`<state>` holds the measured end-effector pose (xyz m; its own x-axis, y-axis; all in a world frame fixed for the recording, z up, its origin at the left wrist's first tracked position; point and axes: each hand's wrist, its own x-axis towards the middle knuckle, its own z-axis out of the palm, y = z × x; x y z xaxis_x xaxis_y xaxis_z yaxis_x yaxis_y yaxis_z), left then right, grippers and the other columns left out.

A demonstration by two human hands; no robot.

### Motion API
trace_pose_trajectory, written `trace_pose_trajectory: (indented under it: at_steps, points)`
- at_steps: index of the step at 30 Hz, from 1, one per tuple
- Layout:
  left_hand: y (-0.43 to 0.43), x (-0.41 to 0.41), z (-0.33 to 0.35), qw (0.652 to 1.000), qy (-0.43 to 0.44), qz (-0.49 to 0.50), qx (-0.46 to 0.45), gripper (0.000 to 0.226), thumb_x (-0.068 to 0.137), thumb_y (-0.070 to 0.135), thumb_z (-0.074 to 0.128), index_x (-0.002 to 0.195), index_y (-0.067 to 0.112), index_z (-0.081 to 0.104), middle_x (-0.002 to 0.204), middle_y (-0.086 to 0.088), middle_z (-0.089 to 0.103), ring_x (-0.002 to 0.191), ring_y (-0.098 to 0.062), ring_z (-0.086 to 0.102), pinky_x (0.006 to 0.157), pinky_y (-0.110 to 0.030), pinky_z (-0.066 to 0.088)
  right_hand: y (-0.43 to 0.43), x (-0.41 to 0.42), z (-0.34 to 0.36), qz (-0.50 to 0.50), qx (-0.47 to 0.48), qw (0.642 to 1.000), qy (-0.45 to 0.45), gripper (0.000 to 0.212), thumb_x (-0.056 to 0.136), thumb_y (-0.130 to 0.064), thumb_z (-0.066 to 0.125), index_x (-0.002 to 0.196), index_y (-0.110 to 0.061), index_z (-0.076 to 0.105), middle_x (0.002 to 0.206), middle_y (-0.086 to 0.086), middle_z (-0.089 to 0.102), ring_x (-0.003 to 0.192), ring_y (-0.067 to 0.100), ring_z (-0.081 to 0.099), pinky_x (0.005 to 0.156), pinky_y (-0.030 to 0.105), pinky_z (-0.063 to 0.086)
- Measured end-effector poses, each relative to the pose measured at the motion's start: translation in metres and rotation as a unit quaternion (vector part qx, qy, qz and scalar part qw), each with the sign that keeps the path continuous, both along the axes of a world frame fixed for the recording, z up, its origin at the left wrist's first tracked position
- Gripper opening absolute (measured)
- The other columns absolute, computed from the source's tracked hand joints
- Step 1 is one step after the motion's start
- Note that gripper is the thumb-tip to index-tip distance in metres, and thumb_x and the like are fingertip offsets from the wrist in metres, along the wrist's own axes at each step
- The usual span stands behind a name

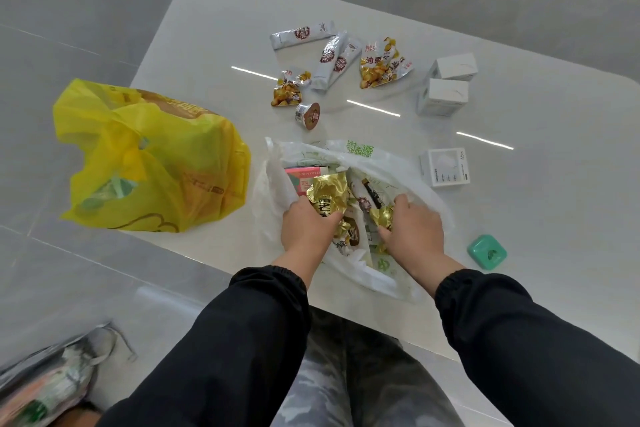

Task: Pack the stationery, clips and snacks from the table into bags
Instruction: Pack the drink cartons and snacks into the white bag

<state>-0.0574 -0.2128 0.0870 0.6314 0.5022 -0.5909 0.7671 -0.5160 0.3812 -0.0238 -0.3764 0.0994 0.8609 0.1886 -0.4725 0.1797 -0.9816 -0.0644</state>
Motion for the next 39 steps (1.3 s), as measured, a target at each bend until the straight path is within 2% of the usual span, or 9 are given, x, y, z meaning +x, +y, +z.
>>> trace_pose_trajectory:
  at_steps: [4, 8, 14, 18, 21, 24, 28, 34, 39]
  points:
    - [0.003, 0.004, 0.001, 1.0, -0.012, 0.026, -0.013, 0.06, 0.071, 0.056, 0.068, 0.115, 0.016, 0.055, 0.104, 0.0, 0.063, 0.099, -0.023, 0.059, 0.078, -0.038, 0.053, 0.021, 0.01, -0.002, -0.054, 0.164, 0.985, -0.02, 0.035, 0.095, -0.038, 0.048, 0.117, -0.011, 0.054, 0.108, 0.003, 0.055, 0.103, 0.021, 0.05, 0.087, 0.034, 0.043]
    - [0.008, 0.01, 0.009, 0.996, -0.088, -0.015, -0.015, 0.052, 0.07, 0.054, 0.072, 0.11, 0.023, 0.058, 0.102, 0.005, 0.062, 0.099, -0.019, 0.057, 0.081, -0.038, 0.052, 0.05, 0.034, 0.014, -0.248, 0.389, 0.873, 0.159, 0.024, 0.094, -0.04, 0.052, 0.092, -0.019, 0.064, 0.089, -0.006, 0.062, 0.081, 0.008, 0.057, 0.07, 0.022, 0.043]
    - [0.017, 0.012, 0.024, 0.985, -0.148, -0.089, -0.032, 0.054, 0.069, 0.05, 0.077, 0.114, 0.025, 0.061, 0.1, 0.006, 0.061, 0.098, -0.016, 0.054, 0.08, -0.036, 0.051, 0.061, 0.057, 0.03, -0.334, 0.429, 0.801, 0.25, 0.013, 0.087, -0.019, 0.067, 0.08, -0.008, 0.065, 0.077, 0.011, 0.068, 0.066, 0.02, 0.065, 0.064, 0.029, 0.057]
    - [0.031, 0.01, 0.025, 0.972, -0.235, 0.021, 0.005, 0.051, 0.075, 0.036, 0.076, 0.118, 0.014, 0.057, 0.113, 0.0, 0.054, 0.107, -0.018, 0.05, 0.092, -0.028, 0.043, 0.062, 0.063, 0.023, -0.312, 0.388, 0.843, 0.205, 0.015, 0.087, -0.018, 0.067, 0.078, -0.006, 0.066, 0.077, 0.012, 0.066, 0.072, 0.025, 0.065, 0.071, 0.036, 0.059]
    - [0.047, 0.019, 0.028, 0.96, -0.21, 0.179, 0.056, 0.078, 0.074, 0.032, 0.078, 0.137, 0.013, 0.037, 0.133, -0.008, 0.04, 0.124, -0.025, 0.039, 0.102, -0.033, 0.034, 0.06, 0.066, 0.02, -0.266, 0.342, 0.884, 0.176, 0.015, 0.088, -0.022, 0.066, 0.081, -0.008, 0.066, 0.071, 0.003, 0.061, 0.066, 0.017, 0.059, 0.06, 0.027, 0.05]
    - [0.057, 0.036, 0.022, 0.957, -0.167, 0.235, -0.037, 0.087, 0.075, 0.028, 0.078, 0.144, 0.015, 0.027, 0.142, -0.008, 0.04, 0.132, -0.023, 0.036, 0.102, -0.031, 0.033, 0.064, 0.066, 0.017, -0.218, 0.321, 0.905, 0.173, 0.016, 0.09, -0.023, 0.063, 0.082, -0.01, 0.067, 0.066, -0.001, 0.058, 0.06, 0.011, 0.054, 0.053, 0.022, 0.04]
    - [0.07, 0.038, 0.008, 0.962, -0.114, 0.212, -0.126, 0.006, 0.089, 0.019, 0.06, 0.091, 0.014, 0.061, 0.092, -0.006, 0.065, 0.091, -0.024, 0.061, 0.07, -0.026, 0.044, 0.075, 0.061, 0.013, -0.155, 0.295, 0.928, 0.168, 0.022, 0.089, -0.022, 0.063, 0.072, -0.009, 0.063, 0.067, 0.004, 0.06, 0.061, 0.017, 0.055, 0.057, 0.027, 0.044]
    - [0.106, -0.008, 0.003, 0.932, -0.092, 0.288, -0.2, 0.036, 0.099, 0.023, 0.04, 0.071, 0.011, 0.06, 0.036, 0.004, 0.047, 0.046, -0.014, 0.058, 0.06, -0.029, 0.041, 0.098, 0.044, 0.007, 0.051, 0.167, 0.974, 0.144, 0.013, 0.083, -0.003, 0.058, 0.072, -0.009, 0.061, 0.073, 0.007, 0.059, 0.066, 0.023, 0.057, 0.054, 0.028, 0.041]
    - [0.132, -0.021, 0.009, 0.934, -0.076, 0.296, -0.187, 0.043, 0.098, 0.029, 0.041, 0.065, 0.01, 0.062, 0.047, -0.004, 0.039, 0.035, -0.014, 0.043, 0.05, -0.025, 0.034, 0.121, 0.037, -0.004, 0.106, 0.174, 0.954, 0.22, 0.028, 0.081, 0.003, 0.05, 0.101, -0.006, 0.067, 0.094, 0.007, 0.065, 0.077, 0.022, 0.058, 0.059, 0.028, 0.047]
